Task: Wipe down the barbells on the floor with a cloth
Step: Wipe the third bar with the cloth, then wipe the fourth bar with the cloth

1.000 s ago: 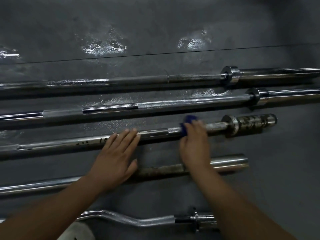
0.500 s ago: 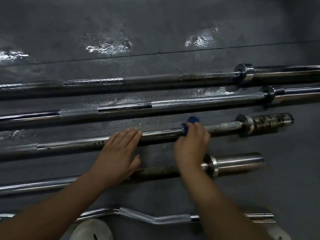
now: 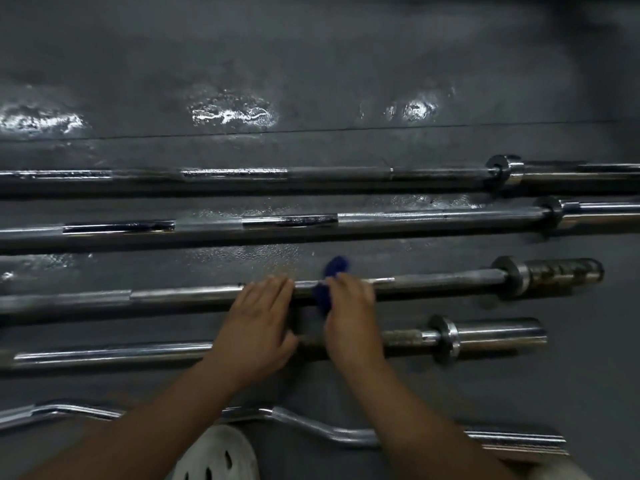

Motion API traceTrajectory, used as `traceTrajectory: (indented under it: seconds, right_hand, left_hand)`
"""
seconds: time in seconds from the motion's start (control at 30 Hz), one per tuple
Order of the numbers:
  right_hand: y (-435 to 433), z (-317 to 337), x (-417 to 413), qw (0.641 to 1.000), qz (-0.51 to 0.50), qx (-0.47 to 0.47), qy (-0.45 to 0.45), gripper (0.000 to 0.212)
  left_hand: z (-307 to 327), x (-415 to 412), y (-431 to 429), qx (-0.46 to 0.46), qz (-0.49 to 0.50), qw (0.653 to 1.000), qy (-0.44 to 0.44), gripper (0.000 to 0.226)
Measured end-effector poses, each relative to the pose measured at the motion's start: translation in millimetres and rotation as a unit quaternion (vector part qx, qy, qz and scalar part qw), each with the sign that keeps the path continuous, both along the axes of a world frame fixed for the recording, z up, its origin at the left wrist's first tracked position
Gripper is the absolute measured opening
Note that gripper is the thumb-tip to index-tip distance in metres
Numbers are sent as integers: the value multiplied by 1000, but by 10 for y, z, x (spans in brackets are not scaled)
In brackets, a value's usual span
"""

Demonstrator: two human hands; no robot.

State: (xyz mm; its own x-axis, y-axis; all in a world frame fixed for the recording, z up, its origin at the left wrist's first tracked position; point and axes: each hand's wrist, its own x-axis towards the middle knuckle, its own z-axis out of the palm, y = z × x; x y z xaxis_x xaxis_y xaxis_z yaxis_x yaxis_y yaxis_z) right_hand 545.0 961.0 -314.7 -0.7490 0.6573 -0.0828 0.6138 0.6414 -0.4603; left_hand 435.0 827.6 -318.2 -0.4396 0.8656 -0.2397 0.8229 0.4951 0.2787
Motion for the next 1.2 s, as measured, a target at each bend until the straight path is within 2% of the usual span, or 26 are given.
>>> traceTrajectory:
  seconds: [0.07, 0.17, 0.23, 0.43, 0.67, 0.8, 1.0, 1.13, 1.2]
  right_hand:
    - [-110, 43, -115, 995, 69, -78, 10, 48]
    - [33, 236, -149, 975, -34, -220, 16, 43]
    - [110, 425, -69, 967, -85, -240, 26, 44]
    - [308, 1122, 120, 975, -61, -167, 135, 52]
    - [374, 2123, 345, 981, 12, -21, 191, 55]
    - [364, 2787, 662, 967, 54, 91, 233, 56]
    - [526, 3641, 1107, 938, 51, 176, 296, 59]
    - [729, 3851, 1330, 923, 25, 206, 325, 60]
    - [855, 3829, 1382, 921, 11, 214, 325, 61]
  left_hand:
    - [18, 85, -69, 8, -1, 1000, -13, 74]
    - [81, 146, -164, -1, -10, 1000, -22, 71]
    - [174, 105, -186, -6, -9, 1000, -20, 70]
    - [1003, -146, -1, 58, 3, 996, 65, 75]
    - [2241, 61, 95, 130, 21, 979, 154, 83]
    - [2880, 274, 107, 174, 7, 966, 191, 83]
    - [3803, 618, 279, 251, 13, 947, 198, 85]
    - [4067, 862, 693, 258, 16, 954, 153, 79]
    - [4094, 953, 934, 254, 6, 954, 158, 78]
